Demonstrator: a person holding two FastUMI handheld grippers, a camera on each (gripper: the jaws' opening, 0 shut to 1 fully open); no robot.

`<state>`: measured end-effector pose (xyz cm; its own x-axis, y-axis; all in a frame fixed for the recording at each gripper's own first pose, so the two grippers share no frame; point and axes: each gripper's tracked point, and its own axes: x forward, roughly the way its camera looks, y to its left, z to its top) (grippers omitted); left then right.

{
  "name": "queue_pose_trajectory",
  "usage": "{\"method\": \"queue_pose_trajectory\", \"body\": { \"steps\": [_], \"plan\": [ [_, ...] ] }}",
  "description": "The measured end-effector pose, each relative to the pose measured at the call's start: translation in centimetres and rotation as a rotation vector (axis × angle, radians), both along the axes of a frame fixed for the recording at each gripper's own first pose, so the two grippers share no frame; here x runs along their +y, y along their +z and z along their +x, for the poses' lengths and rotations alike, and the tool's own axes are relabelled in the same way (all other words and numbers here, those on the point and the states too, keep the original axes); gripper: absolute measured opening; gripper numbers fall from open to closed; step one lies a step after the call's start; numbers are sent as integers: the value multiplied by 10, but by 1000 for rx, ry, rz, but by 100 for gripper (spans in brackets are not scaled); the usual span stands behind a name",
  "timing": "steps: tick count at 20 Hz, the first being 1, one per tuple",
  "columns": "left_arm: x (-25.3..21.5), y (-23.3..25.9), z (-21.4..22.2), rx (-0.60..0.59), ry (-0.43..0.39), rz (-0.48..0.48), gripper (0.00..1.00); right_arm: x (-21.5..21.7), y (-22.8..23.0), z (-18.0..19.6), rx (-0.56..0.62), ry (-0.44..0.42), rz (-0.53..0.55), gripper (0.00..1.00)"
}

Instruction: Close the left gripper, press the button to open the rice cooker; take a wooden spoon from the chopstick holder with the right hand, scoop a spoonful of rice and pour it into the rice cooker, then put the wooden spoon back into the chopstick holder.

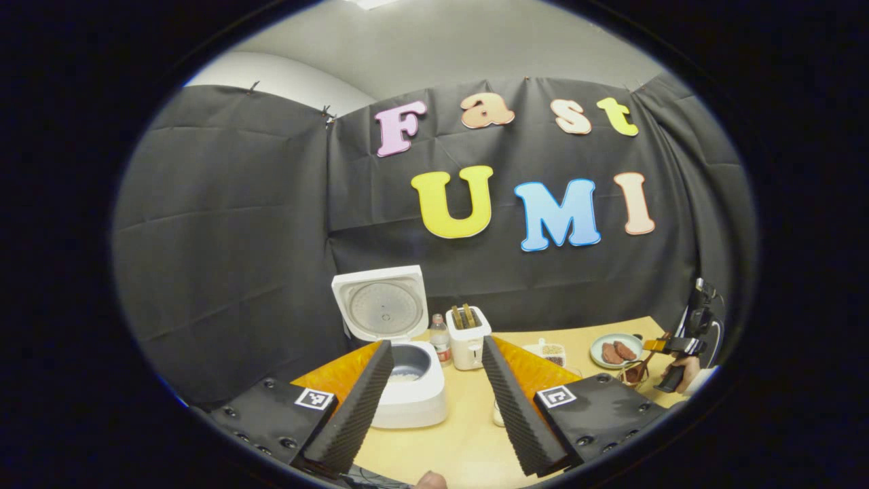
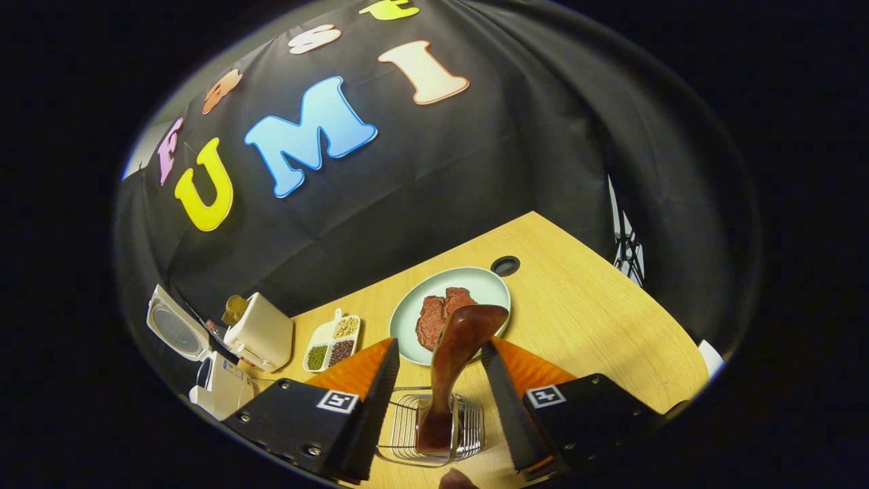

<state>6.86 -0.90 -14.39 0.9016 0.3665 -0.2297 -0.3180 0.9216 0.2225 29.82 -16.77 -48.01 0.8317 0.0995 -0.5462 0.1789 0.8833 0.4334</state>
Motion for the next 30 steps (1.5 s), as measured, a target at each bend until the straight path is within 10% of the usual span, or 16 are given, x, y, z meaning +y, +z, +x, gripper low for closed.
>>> {"method": "queue_pose_trajectory", "body": {
  "steps": [4,5,30],
  "plan": [
    [4,3,-7,3,12,14,92,-7,-13,3,45,-34,-16,68],
    [5,5,-9,3,13,21,92,-5,-17,9,39,-23,6,20],
    [88,32,-40,-146,-34,-137,94,44,173,-80,-133,-16,-89,16]
  ]
}}
